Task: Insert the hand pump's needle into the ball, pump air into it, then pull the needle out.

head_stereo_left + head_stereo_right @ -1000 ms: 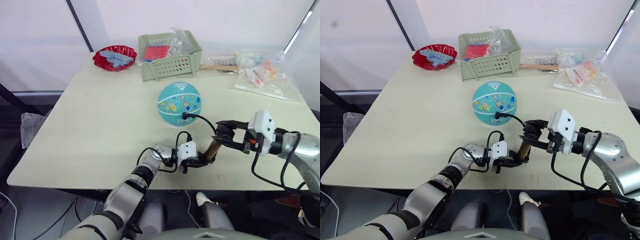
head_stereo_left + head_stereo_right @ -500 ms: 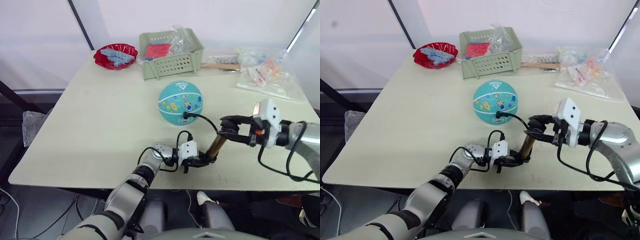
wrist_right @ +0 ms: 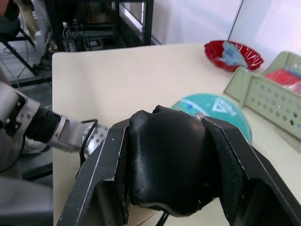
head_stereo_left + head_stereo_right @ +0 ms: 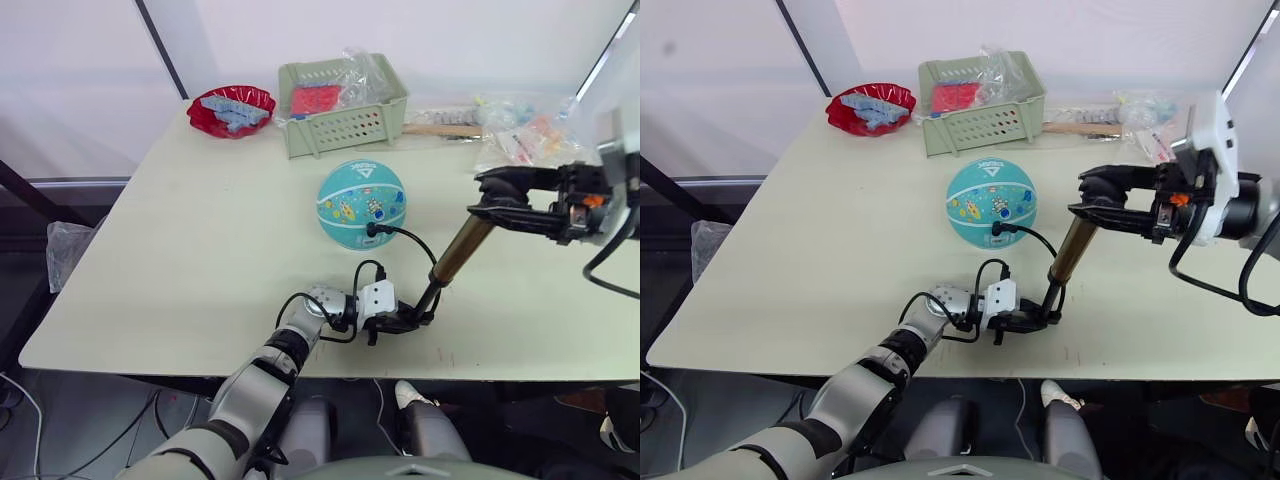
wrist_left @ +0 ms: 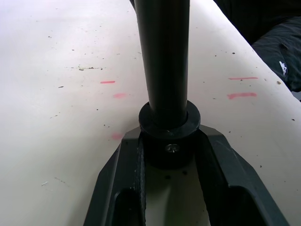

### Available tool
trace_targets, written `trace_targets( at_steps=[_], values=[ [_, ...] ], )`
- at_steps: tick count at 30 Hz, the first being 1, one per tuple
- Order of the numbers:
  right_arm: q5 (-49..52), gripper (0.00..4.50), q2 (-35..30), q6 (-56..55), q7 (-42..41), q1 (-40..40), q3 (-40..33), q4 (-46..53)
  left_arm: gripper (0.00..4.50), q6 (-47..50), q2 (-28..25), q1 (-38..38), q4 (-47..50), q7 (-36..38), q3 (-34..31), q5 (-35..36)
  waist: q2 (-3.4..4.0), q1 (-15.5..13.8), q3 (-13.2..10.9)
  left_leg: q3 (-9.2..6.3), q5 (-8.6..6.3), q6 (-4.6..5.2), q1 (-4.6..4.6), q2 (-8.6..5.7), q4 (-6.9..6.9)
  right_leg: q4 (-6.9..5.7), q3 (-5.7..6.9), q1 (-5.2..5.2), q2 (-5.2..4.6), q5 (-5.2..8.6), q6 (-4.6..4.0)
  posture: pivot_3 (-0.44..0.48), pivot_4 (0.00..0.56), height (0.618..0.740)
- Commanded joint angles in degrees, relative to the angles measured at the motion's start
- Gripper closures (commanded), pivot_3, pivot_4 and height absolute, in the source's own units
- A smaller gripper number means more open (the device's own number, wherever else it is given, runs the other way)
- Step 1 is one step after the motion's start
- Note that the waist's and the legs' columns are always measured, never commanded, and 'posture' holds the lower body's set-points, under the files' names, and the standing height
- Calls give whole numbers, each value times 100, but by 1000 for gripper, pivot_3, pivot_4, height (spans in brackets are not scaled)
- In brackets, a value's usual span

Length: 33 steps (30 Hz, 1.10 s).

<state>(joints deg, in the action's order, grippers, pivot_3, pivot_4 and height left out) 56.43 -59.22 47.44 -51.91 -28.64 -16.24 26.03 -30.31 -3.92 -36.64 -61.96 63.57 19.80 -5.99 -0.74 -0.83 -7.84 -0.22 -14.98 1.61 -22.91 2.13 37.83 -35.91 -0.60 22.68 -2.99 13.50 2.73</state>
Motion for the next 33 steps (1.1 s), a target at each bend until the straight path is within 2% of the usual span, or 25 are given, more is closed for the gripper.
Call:
trace_targets(
  at_steps=[1, 8, 17, 21, 27, 30, 33],
  values=[
    [136, 2560, -62, -82, 181, -227, -499, 63, 3469, 244, -147, 275, -491, -74, 187, -371, 2, 0, -1, 1, 0, 0, 0, 0, 0, 0, -1, 0, -1, 0, 0, 0, 150, 736],
    [-784, 2560, 146, -600, 46, 904, 224, 441, 3469, 246, -136, 301, -469, -75, 189, -362, -11, 3, 21, -1, 0, 0, 3, 0, -1, 0, 2, -4, 1, 0, 0, 0, 150, 736],
    [-2413, 2560, 823, -2099, 54, 2151, 1388, 150, 3469, 250, -152, 327, -448, -96, 171, -371, -57, 9, 90, 1, 0, 0, 21, 1, 0, 0, 0, -10, 7, 2, 4, 0, 150, 736],
    [-2793, 2560, 1250, -2472, 226, 2374, 1741, -16, 3469, 249, -150, 330, -440, -93, 170, -372, -56, 10, 101, 1, 0, 0, 22, 2, 0, 0, 0, -10, 12, 2, 3, 0, 150, 736],
    [-3163, 2560, 1412, -2794, 198, 2590, 1932, -122, 3469, 247, -145, 329, -424, -89, 169, -366, -53, 5, 101, 1, 0, 0, 22, 1, 0, 0, 0, -10, 13, 2, 2, 0, 150, 736],
    [-3069, 2560, 1394, -2742, 177, 2479, 1769, -112, 3469, 248, -148, 332, -423, -82, 174, -366, -53, 4, 101, 2, 0, 0, 20, 0, 0, 0, -1, -11, 12, 2, 1, 0, 150, 736],
    [-2495, 2560, 1228, -2332, 134, 1975, 1281, 58, 3469, 250, -160, 321, -442, -75, 177, -375, -39, 4, 86, 2, 0, 0, 19, 0, 0, 0, -1, -10, 12, 1, 1, 0, 150, 736]
  ],
)
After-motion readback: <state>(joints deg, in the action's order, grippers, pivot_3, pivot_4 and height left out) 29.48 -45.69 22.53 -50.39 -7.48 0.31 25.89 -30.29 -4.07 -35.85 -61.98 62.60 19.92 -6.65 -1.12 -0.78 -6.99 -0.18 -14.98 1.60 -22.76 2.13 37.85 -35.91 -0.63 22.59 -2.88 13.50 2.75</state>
